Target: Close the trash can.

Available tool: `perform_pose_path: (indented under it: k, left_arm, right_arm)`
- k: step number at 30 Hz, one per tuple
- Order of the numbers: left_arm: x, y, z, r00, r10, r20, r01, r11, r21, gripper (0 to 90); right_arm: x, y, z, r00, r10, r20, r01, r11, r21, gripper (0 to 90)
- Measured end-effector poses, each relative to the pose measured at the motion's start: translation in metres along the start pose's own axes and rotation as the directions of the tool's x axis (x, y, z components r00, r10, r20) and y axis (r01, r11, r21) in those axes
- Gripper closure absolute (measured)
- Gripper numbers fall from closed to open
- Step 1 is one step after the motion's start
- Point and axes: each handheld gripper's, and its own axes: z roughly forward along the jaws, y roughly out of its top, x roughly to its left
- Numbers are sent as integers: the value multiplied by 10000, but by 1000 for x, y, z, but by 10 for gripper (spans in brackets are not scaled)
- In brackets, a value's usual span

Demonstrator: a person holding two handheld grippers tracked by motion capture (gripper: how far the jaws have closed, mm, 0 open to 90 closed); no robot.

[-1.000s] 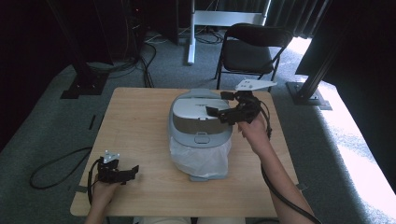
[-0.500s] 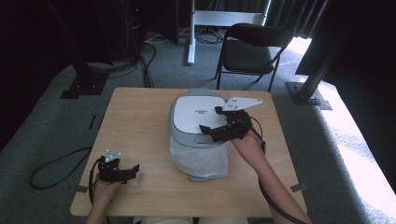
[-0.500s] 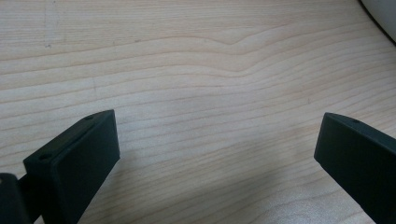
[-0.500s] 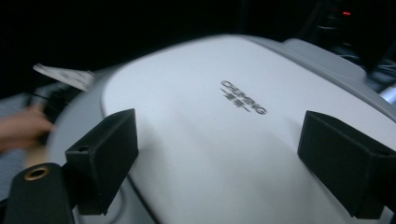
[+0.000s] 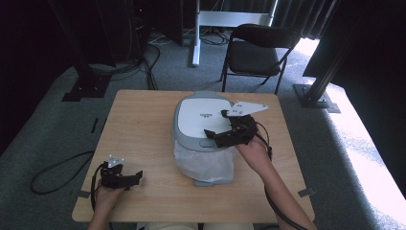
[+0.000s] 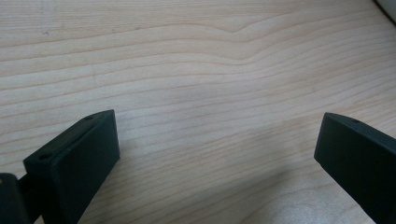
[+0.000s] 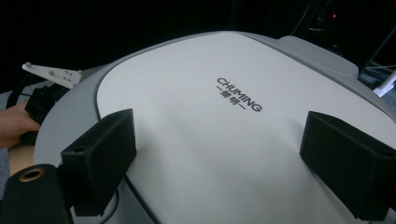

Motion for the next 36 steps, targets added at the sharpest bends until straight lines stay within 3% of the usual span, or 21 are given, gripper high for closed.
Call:
perform_pose_path:
  k: [5,9,16,25,28,36]
  left_arm:
    - [1,-1,2,10000,-32,-75,32,10000,36,3]
    - [1,0,2,9999,10,-164,-9,10000,67,3]
    - [-2,-1,4,9986,256,-471,-253,9997,52,3]
    - [-4,-1,5,9972,347,-663,-344,9994,62,3]
    - [-7,-1,7,9940,652,-883,-633,9977,231,3]
    - [-7,-1,7,9940,639,-888,-621,9978,226,3]
  right_arm:
    - [0,0,-2,10000,12,-63,-12,10000,-33,100]
    - [-3,-1,-6,9997,171,-167,-177,9992,-363,101]
    - [-6,-2,-17,9989,459,99,-452,9968,-667,101]
    - [-4,-9,-28,9986,456,268,-433,9959,-792,101]
    - [-5,-13,-30,9983,490,321,-461,9953,-856,101]
    - [-12,-28,-36,9960,694,562,-648,9948,-788,101]
